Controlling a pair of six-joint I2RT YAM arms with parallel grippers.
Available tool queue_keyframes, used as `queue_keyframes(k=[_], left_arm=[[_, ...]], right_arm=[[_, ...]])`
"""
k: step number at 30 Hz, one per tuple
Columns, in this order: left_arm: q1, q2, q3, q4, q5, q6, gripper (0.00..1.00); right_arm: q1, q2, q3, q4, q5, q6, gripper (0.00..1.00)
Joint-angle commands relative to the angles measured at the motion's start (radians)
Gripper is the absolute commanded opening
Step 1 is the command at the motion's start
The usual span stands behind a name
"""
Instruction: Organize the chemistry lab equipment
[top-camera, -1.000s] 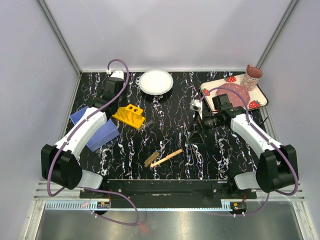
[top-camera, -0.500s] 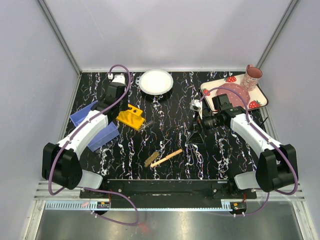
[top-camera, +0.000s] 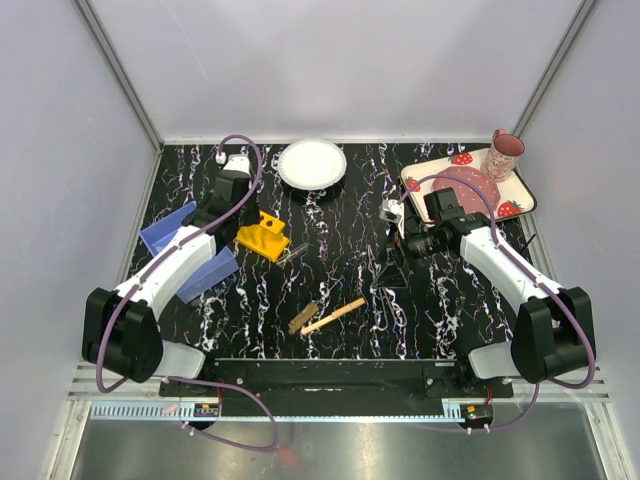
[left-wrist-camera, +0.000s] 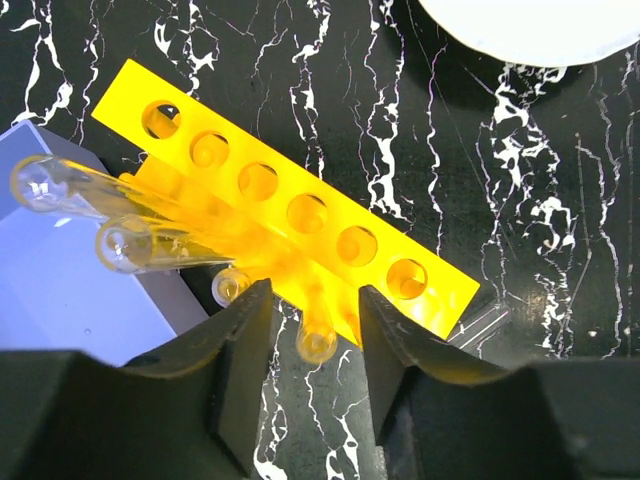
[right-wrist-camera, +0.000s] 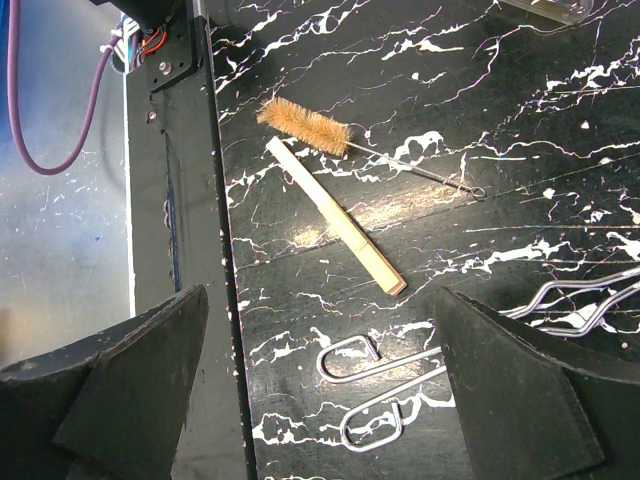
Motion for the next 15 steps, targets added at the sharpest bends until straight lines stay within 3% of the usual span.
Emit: queue_keyframes(k=[1,4,5,8,15], left_arm=[[0.005,-0.086,0.017,0.028,-0.025,0.001,0.48],[0.005,-0.151,0.032,-0.007,-0.047,0.006,0.68],[0.005,-0.190,0.037,-0.026,-0.047,0.010,0.81],[0.007,-0.256,0.045,-0.068,-0.010,0.035,0.99],[0.047,-0.279,0.077,-0.170,0.330,0.064,0.99]], right_arm=[[-0.009,-0.001,0.015,-0.006,-0.002,-0.026,1.00],[-0.013,-0.004,0.020,-0.023,-0.008,-0.046,1.00],[-0.016,-0.007,0.023,-0.032,-0.008,-0.050,1.00],[-0.022,-0.010,0.030,-0.049,-0.010,-0.069,1.00],[-0.036,-0.024,0.036,-0.058,-0.007,-0.078,1.00]])
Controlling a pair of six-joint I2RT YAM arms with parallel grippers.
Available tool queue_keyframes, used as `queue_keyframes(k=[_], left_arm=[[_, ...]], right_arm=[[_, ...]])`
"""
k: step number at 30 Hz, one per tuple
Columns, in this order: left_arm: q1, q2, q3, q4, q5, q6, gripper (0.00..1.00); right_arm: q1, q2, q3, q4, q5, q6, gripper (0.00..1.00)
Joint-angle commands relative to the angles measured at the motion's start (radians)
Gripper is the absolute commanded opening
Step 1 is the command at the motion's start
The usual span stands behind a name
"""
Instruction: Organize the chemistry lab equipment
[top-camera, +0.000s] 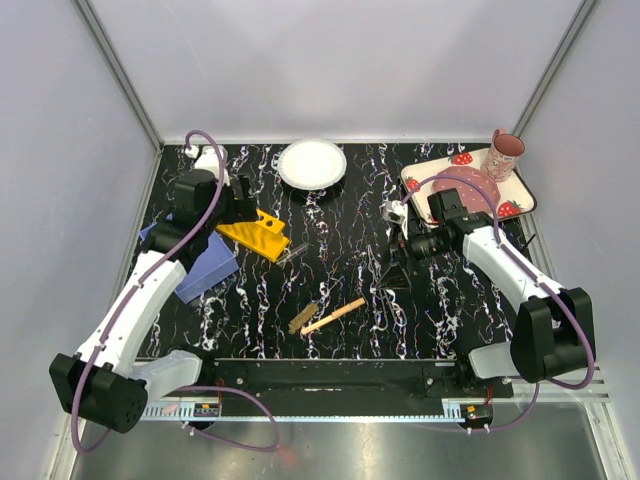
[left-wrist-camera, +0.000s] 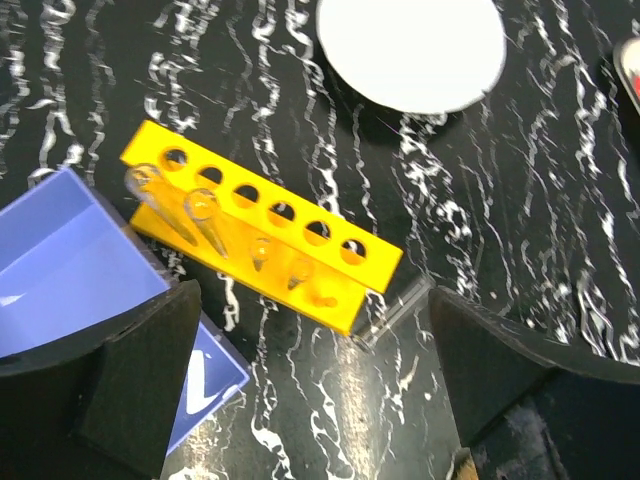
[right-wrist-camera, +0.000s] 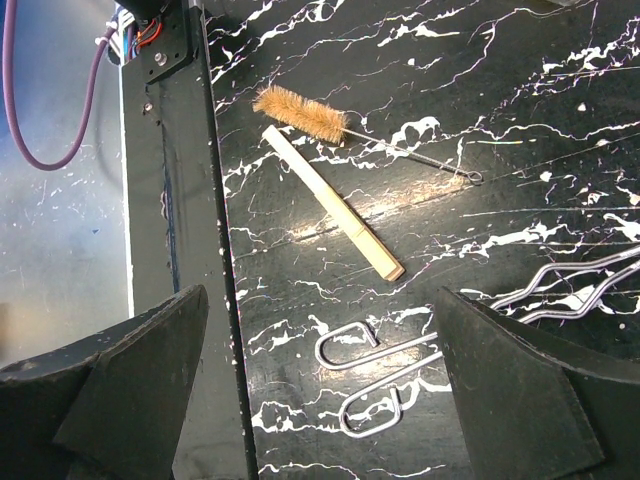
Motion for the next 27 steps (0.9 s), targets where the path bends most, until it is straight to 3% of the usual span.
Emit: queue_keyframes(k=[1,6,14,27], left_arm=[[0.008,-0.002,0.045,-0.061,0.281,0.043,0.99],[-0.039,0.021,0.064,-0.073,0.380,0.073,0.98],[-0.282,0.260,0.152,-0.200,0.170,0.198,0.91],[-0.306,0.643,0.298,-0.250,0.062,0.284,0.67]], right_arm=[[-0.015,-0.027,0.035,-0.011,-0.006,-0.030,1.00],[-0.025,-0.032,0.035,-0.010,-0.012,-0.030,1.00],[-0.030,-0.026,0.036,-0.014,-0.011,-0.030,1.00],[-0.038,-0.007,0.038,-0.020,-0.009,-0.033,1.00]])
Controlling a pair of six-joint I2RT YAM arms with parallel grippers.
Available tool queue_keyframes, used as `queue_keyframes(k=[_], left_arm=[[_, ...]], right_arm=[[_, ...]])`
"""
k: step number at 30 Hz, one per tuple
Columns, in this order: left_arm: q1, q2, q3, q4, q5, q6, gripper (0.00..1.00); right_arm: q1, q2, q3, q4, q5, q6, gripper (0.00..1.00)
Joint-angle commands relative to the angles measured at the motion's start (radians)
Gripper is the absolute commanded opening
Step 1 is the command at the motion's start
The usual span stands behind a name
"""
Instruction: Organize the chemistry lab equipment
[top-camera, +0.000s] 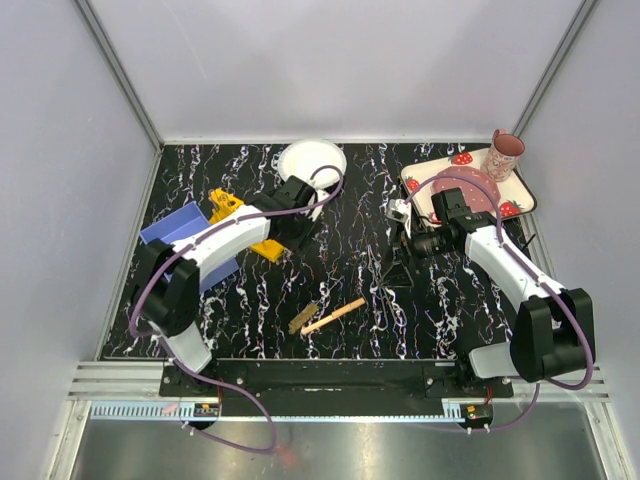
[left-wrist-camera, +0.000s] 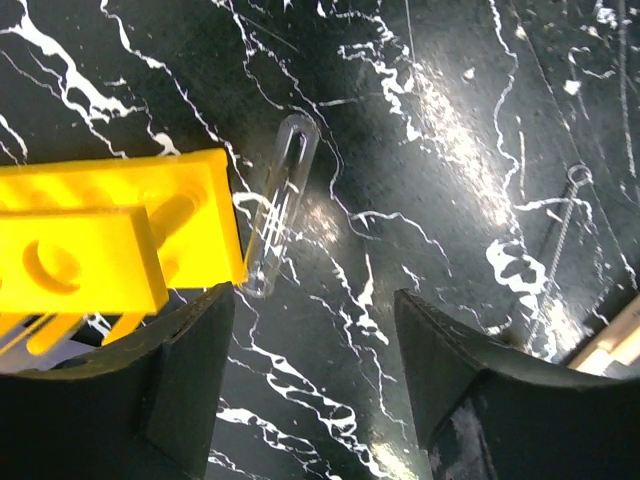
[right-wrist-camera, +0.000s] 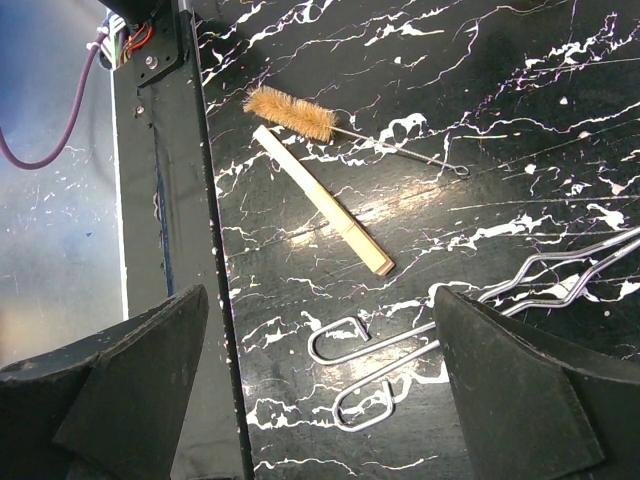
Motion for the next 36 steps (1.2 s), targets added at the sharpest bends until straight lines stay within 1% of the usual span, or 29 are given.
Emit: queue_keyframes(k=[1,4,6,17,19,21,32,36], left_arm=[[-0.001,0.081,0.098,0.003,-0.061,0.050,0.65],[-0.002,0.135,0.121,-0.005,-0.077,0.054,0.59],[-0.002,0.161,0.124,-0.005,-0.084,0.052,0.58],[-0.002,0.219,0.095,-0.005,-0.114,0.043,0.52],[-0.002,0.228,0.084,-0.004,-0.111,0.035,0.47],[-0.002,0.233,0.078,0.000,-0.109,0.037,0.45],[-0.001,0.285,0.087,0.003,-0.101,0.032,0.44],[-0.001,0.290,0.079,0.007,-0.091,0.021,0.34]], right_arm=[[-0.010,-0.007,0.038,-0.012,-0.008,-0.020,1.00],[-0.010,-0.004,0.038,-0.014,-0.008,-0.022,1.00],[-0.010,-0.002,0.038,-0.014,-0.006,-0.022,1.00],[-0.014,0.004,0.039,-0.015,-0.008,-0.023,1.00],[-0.014,0.003,0.039,-0.015,-0.009,-0.023,1.00],[-0.014,0.004,0.039,-0.015,-0.008,-0.023,1.00],[-0.017,0.001,0.039,-0.017,-0.014,-0.023,1.00],[-0.017,0.001,0.039,-0.018,-0.014,-0.025,1.00]])
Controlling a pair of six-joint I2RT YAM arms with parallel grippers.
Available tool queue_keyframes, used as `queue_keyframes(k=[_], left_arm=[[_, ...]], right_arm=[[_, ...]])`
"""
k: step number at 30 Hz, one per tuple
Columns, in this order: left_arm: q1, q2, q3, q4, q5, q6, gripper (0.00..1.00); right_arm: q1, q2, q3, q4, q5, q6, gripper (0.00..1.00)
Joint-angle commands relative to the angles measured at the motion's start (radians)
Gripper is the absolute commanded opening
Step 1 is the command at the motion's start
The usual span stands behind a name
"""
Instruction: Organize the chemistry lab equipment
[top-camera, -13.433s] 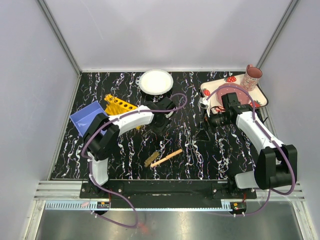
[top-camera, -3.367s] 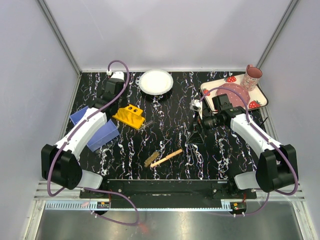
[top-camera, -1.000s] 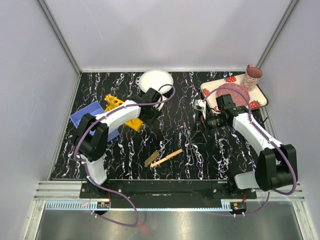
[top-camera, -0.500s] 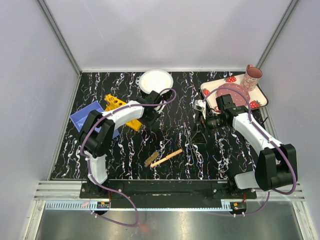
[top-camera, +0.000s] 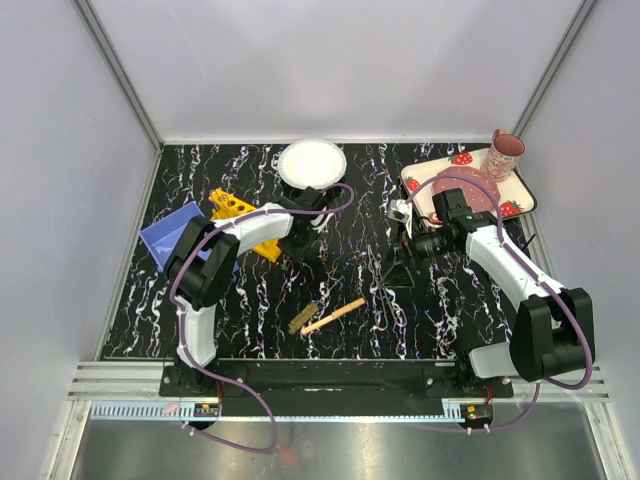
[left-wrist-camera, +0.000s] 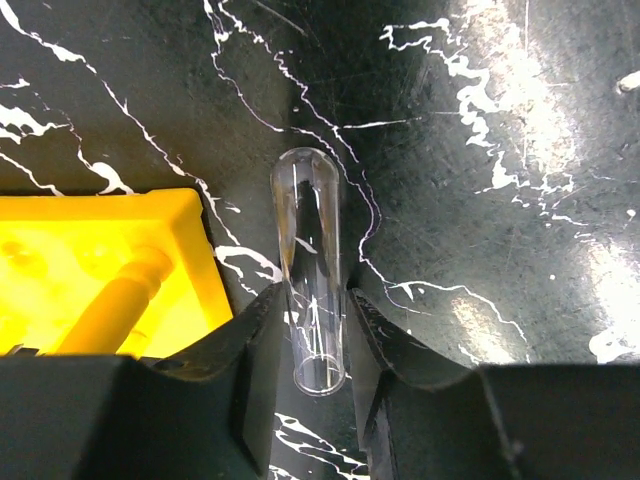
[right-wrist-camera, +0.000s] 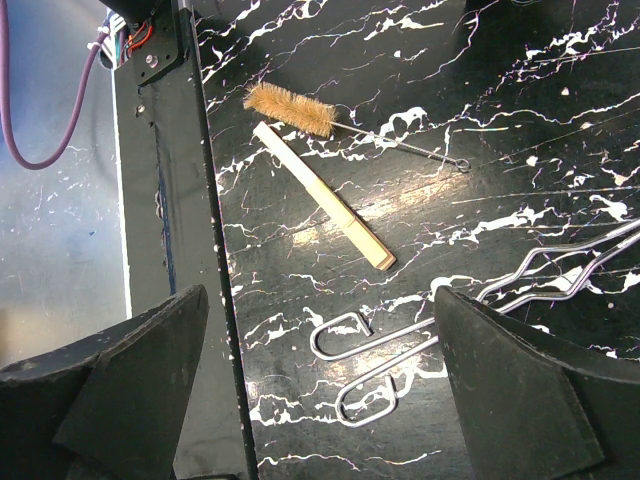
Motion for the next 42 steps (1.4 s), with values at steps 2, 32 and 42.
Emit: queue_keyframes(k=[2,32,42], left_arm=[[-0.001,-0.008,-0.011,0.025,0.009,-0.020,0.32],[-0.087,-0.482,-0.502,1.195,0.359,-0.972,0.12],[-0.191,-0.447,-0.482,1.227,0.172,-1.090,0.12]], right_arm=[[-0.007,-0.003,0.039,-0.002,-0.014,-0.019,1.00],[-0.007,0.020,-0.131,0.656,-0.134,0.783,1.00],[-0.010,0.063,-0.176,0.854,-0.048,0.977,1.00]])
